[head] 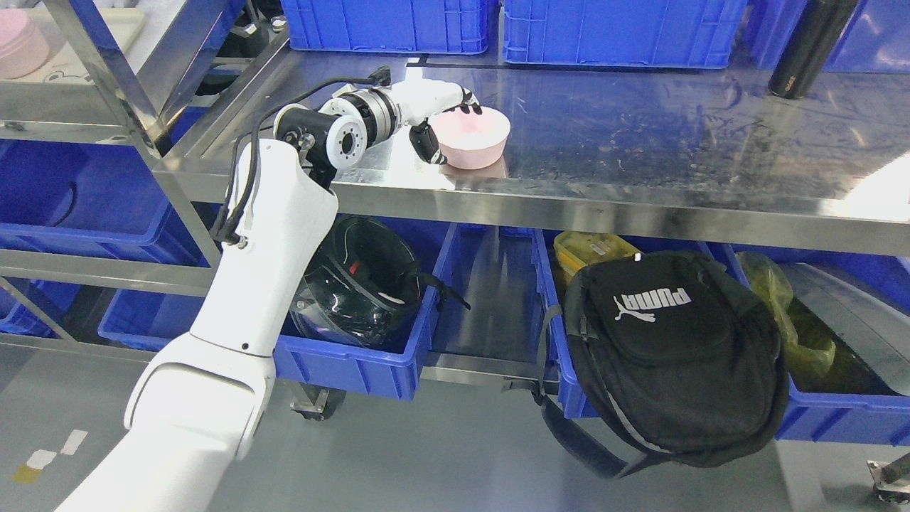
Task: Stack pink IKEA bowl on shelf middle layer
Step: 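Close the left hand fingers around the rim of the pink bowl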
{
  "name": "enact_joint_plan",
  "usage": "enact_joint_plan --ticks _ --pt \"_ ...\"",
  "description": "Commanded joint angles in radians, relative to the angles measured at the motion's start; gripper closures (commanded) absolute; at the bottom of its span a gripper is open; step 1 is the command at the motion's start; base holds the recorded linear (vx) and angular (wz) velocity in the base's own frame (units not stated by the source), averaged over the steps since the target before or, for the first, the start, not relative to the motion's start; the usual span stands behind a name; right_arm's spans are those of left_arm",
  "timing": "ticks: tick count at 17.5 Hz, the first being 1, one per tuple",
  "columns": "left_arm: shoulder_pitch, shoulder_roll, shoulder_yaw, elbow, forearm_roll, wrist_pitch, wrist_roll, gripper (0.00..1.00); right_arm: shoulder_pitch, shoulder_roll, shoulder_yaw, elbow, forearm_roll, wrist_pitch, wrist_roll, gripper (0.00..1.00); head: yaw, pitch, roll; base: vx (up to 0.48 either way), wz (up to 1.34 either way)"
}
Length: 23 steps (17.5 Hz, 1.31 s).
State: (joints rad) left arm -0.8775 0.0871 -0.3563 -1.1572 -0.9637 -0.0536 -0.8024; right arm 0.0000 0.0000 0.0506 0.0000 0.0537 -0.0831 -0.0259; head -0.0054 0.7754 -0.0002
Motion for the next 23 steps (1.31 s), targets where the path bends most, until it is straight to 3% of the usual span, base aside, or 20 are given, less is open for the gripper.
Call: enact_joint_plan --ticks 1,10,19,23 --pt "-0.029 -0.070 -0.024 0.208 -0.044 -0.005 0.003 0.34 0.023 -0.017 0.000 -0.017 0.000 0.000 0.000 0.00 0.0000 0.000 0.000 0.010 -0.04" --pt "-0.067 -0.070 -0.020 0.284 -0.052 -0.012 0.017 0.46 0.023 -0.017 0.000 -0.017 0.000 0.000 0.000 0.00 0.0000 0.000 0.000 0.005 -0.03" --pt "-0.058 -0.070 0.022 0.315 -0.052 -0.080 0.017 0.74 0.023 -0.017 0.000 -0.017 0.000 0.000 0.000 0.00 0.0000 0.000 0.000 0.001 -0.01" --pt "-0.034 -0.070 0.153 0.282 -0.049 -0.146 0.018 0.88 0.023 -0.017 0.000 -0.017 0.000 0.000 0.000 0.00 0.0000 0.000 0.000 0.000 0.01"
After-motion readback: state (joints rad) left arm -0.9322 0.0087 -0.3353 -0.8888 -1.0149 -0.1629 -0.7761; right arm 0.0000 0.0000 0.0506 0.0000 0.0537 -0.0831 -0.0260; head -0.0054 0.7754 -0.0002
